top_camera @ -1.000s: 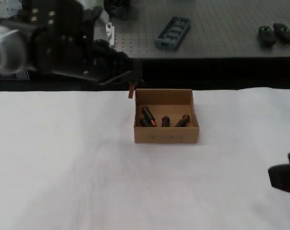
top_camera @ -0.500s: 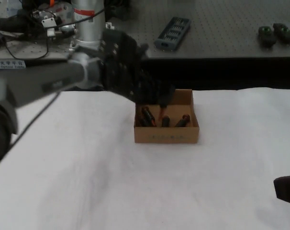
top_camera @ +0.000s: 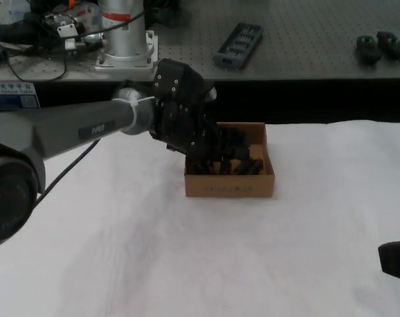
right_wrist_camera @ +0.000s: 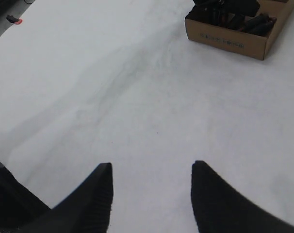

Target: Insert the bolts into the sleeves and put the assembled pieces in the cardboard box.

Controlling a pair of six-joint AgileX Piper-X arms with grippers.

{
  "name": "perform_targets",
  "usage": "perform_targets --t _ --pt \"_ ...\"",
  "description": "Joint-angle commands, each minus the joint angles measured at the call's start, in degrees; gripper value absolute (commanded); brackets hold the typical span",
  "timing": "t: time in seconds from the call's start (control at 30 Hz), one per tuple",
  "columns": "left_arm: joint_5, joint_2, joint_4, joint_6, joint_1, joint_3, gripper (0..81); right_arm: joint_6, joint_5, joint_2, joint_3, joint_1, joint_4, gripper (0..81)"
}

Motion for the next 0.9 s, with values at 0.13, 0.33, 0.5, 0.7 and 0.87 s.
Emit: perform_targets --t 0.13,0.33,0.5,0.7,0.87 --pt "2.68 -4.61 0.12 -1.5 0.1 -0.81 44.0 0.19 0.03 -0.47 -0.06 -0.3 -0.49 37.6" --pt "4.33 -12.7 15.33 4.6 0.1 -0.63 39.7 1.31 0.03 -3.03 -0.06 -0.3 -0.07 37.6" --pt "4.93 -21.04 27.76 11.29 1.0 3.65 38.0 1.29 5.23 -7.69 -0.06 -0.3 3.96 37.6" --pt "4.97 -37.77 23.35 11.78 1.59 19.67 38.0 1.47 13.59 -13.74 0.4 -0.3 6.37 37.6" --pt "4.39 -57.35 17.78 11.45 1.59 37.41 38.0 6.43 15.04 -16.93 5.05 -0.3 3.19 37.6"
